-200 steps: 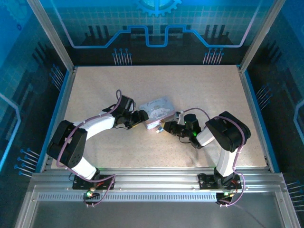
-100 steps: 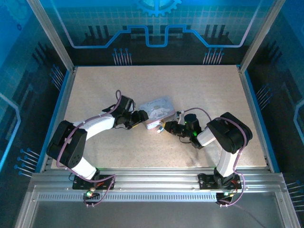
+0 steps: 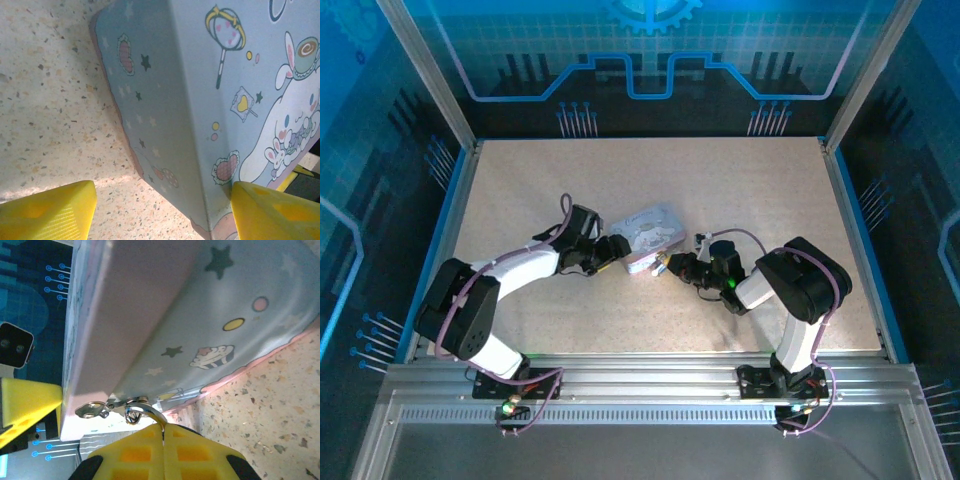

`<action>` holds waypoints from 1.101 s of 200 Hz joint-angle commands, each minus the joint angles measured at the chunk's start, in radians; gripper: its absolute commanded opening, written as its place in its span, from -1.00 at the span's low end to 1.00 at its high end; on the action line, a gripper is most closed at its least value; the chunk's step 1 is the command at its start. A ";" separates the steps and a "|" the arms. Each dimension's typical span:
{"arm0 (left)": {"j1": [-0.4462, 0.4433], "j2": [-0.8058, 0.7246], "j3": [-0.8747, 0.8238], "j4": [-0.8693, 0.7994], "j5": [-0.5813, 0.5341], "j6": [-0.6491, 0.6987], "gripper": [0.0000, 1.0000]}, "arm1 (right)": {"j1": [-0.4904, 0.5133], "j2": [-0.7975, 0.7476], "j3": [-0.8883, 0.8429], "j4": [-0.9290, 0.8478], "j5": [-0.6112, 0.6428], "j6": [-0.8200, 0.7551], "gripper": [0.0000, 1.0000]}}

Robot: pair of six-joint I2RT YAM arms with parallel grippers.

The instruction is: Unlock the padlock with the key

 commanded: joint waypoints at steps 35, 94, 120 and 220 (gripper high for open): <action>-0.040 -0.013 -0.055 -0.031 -0.004 -0.045 0.44 | 0.022 0.001 -0.001 0.079 0.019 0.141 -0.86; -0.040 -0.022 -0.061 -0.031 -0.005 -0.048 0.45 | 0.019 0.002 -0.010 0.098 0.055 0.179 -0.86; -0.040 -0.022 -0.063 -0.032 -0.005 -0.050 0.46 | 0.018 0.011 0.002 0.101 0.047 0.178 -0.86; -0.039 -0.043 -0.084 -0.022 -0.007 -0.057 0.47 | -0.020 0.016 0.002 0.094 0.032 0.164 -0.85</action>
